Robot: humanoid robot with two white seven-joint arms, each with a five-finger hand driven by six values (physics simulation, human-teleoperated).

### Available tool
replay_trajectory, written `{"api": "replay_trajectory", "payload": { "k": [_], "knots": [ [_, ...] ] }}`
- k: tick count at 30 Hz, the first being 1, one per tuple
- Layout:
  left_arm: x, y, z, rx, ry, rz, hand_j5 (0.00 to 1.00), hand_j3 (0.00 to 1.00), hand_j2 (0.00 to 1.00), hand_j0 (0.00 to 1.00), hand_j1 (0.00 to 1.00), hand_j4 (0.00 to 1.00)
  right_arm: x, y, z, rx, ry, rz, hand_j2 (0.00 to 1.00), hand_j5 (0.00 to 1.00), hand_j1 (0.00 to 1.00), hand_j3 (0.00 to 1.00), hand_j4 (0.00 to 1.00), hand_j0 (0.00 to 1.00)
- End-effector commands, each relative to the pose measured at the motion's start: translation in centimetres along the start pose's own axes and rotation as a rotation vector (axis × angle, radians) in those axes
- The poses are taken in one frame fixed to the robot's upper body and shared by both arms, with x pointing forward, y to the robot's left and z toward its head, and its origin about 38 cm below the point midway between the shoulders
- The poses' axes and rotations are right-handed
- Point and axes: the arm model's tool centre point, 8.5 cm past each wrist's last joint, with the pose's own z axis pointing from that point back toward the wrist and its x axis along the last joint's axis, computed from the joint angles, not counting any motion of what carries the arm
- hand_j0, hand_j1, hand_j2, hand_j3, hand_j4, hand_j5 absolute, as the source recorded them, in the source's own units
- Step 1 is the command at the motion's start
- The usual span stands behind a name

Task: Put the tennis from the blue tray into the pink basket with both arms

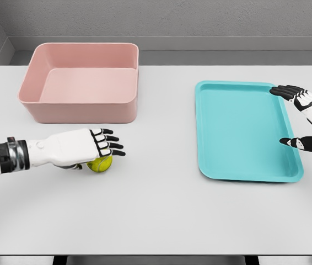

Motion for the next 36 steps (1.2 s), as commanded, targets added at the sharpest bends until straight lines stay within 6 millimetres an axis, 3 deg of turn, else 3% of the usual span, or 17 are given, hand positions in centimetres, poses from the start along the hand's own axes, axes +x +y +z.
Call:
{"api": "replay_trajectory", "payload": {
  "k": [1, 21, 36],
  "knots": [
    [-0.1, -0.2, -0.1, 0.001, 0.002, 0.011, 1.00, 1.00, 1.00, 1.00, 1.00, 1.00, 0.0, -0.1, 0.0, -0.005, -0.001, -0.006, 1.00, 1.00, 1.00, 1.00, 1.00, 1.00],
    [-0.1, -0.8, -1.2, 0.000, -0.005, 0.027, 1.00, 1.00, 1.00, 1.00, 1.00, 1.00, 0.0, -0.1, 0.0, -0.007, -0.002, -0.009, 1.00, 1.00, 1.00, 1.00, 1.00, 1.00],
    [-0.2, -1.4, -1.3, -0.093, -0.012, 0.031, 0.51, 0.51, 0.51, 0.51, 0.51, 0.51, 0.0, 0.0, 0.1, -0.005, 0.000, -0.011, 1.00, 1.00, 1.00, 1.00, 1.00, 1.00]
  ]
}}
